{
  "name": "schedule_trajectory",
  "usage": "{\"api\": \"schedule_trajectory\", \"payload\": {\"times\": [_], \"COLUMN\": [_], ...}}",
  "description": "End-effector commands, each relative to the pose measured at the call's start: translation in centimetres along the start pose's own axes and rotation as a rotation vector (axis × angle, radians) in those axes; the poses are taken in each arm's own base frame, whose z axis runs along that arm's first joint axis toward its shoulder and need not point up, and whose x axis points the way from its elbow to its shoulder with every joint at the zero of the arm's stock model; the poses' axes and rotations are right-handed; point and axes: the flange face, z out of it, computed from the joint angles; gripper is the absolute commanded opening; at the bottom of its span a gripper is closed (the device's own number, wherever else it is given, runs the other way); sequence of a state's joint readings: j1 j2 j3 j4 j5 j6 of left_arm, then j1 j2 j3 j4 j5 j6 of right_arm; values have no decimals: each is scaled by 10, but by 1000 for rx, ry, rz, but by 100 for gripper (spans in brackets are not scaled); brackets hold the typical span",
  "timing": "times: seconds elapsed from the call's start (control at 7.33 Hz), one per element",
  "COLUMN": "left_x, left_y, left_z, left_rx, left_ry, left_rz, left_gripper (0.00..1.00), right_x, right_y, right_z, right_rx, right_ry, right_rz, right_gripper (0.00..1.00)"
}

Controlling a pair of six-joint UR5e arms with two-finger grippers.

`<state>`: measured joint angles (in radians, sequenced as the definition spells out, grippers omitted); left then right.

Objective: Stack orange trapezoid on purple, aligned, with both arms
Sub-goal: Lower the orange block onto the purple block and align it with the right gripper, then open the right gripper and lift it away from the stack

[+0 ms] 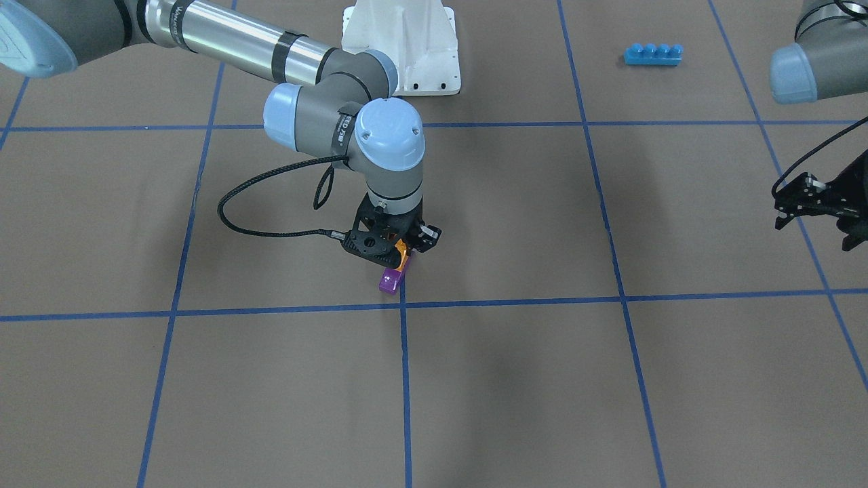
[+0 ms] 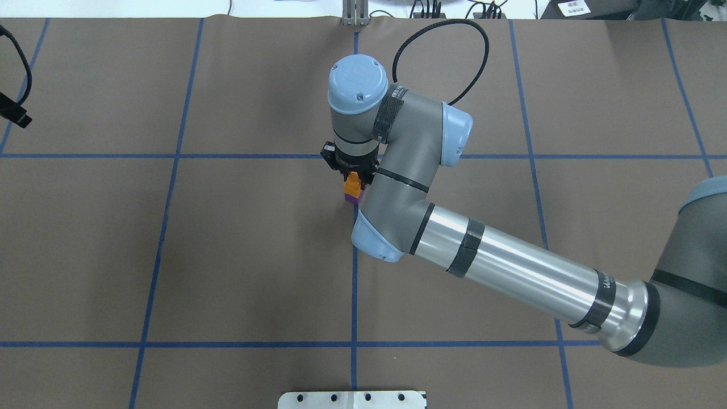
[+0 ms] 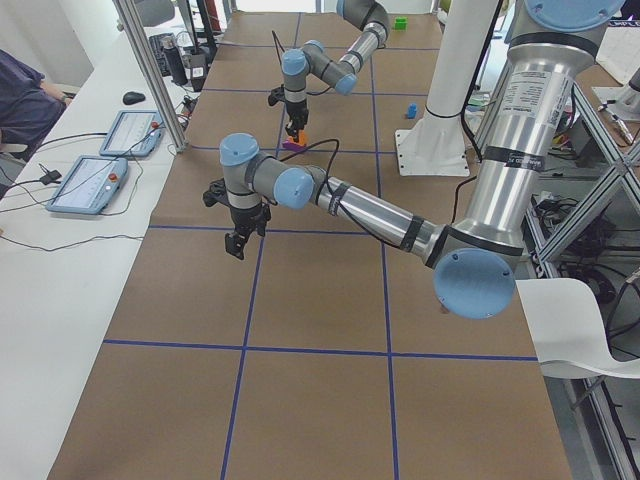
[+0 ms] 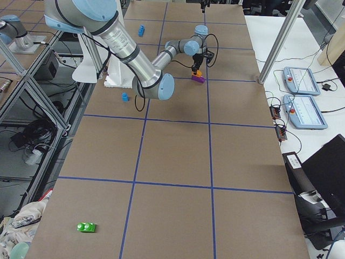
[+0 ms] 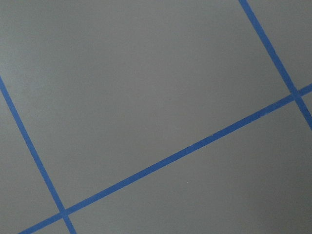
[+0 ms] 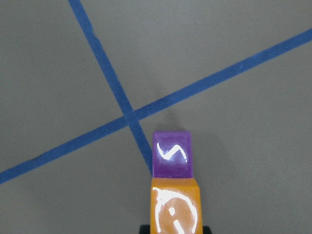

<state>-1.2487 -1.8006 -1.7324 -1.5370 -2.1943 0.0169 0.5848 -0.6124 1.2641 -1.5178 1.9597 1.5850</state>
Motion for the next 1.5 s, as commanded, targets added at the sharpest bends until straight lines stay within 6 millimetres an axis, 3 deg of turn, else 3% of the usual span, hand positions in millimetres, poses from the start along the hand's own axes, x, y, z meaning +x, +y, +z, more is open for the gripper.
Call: {"api": "schedule_trajectory", "payload": {"times": [0.0,0.14,0.27,0.41,0.55,0.82,0.95,1.09,1.23,1.36], "left_x": [0,1,1,1,1,1,-1,-7,-26,-51], "left_y": [0,0,-1,-1,-1,-1,1,6,11,32], "left_z": [0,0,0,0,0,0,2,5,-7,-7], "left_rx": [1,0,1,1,1,1,-2,-6,7,-4], "left_ry": [-1,0,0,0,0,-2,-2,0,-12,-21], "left_rz": [1,2,3,3,3,4,3,70,85,83], "left_gripper": [100,100,100,100,100,100,100,100,100,100], "right_x": [1,1,0,-1,-5,-9,-6,13,63,127], "right_y": [2,2,0,0,-4,-6,-12,-28,-48,-75], "right_z": [5,9,8,7,-2,-27,-60,-105,-135,-139], "right_rx": [1,1,2,2,6,5,6,-7,1,14], "right_ry": [5,9,-6,-11,-25,-66,-110,-147,-195,-192], "right_rz": [-3,-2,-7,-8,-2,-11,-10,-6,-56,-130], "right_gripper": [0,0,29,73,100,100,100,100,100,100]}}
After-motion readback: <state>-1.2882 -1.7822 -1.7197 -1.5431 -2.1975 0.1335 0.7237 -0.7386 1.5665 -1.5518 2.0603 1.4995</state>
